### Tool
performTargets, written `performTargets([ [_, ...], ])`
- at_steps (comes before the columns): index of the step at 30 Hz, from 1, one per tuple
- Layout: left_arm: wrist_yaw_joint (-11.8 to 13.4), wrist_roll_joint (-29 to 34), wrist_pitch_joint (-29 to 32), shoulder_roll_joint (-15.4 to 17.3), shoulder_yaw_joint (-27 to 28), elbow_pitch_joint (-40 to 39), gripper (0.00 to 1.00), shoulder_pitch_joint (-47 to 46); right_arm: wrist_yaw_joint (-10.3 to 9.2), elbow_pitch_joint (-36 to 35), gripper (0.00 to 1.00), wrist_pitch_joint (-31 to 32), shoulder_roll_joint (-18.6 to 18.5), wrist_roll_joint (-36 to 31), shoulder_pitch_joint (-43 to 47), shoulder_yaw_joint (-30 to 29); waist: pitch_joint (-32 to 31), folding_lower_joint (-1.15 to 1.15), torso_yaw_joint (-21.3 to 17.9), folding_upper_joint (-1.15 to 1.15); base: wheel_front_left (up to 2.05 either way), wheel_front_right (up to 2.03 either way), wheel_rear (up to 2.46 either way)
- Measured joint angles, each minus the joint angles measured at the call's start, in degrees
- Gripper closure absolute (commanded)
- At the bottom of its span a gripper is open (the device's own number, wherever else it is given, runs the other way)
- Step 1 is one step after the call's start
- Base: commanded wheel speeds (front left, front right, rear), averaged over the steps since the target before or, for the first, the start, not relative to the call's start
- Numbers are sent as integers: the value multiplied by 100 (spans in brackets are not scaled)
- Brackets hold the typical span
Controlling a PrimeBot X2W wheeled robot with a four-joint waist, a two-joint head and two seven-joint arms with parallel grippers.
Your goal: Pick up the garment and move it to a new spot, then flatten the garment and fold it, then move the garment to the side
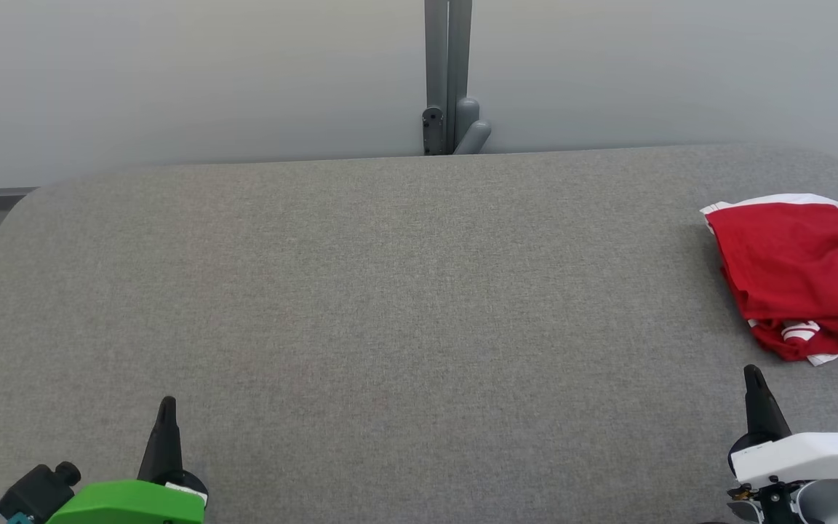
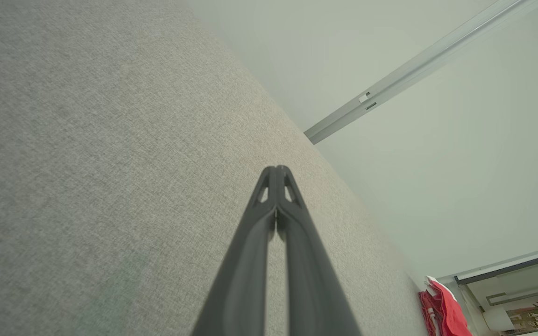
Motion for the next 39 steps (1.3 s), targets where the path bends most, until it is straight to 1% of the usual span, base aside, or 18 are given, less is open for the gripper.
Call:
performTargets([
  [28, 0, -1660, 439, -34, 164, -81, 100, -271, -7, -30, 100, 461, -31, 2018, -238, 115, 47, 0, -89, 0, 0, 0, 0],
  [39, 0, -2171, 577, -41, 209, -105, 100, -364, -7, -40, 100, 609, -40, 2681, -301, 152, 66, 0, -125, 0, 0, 0, 0],
])
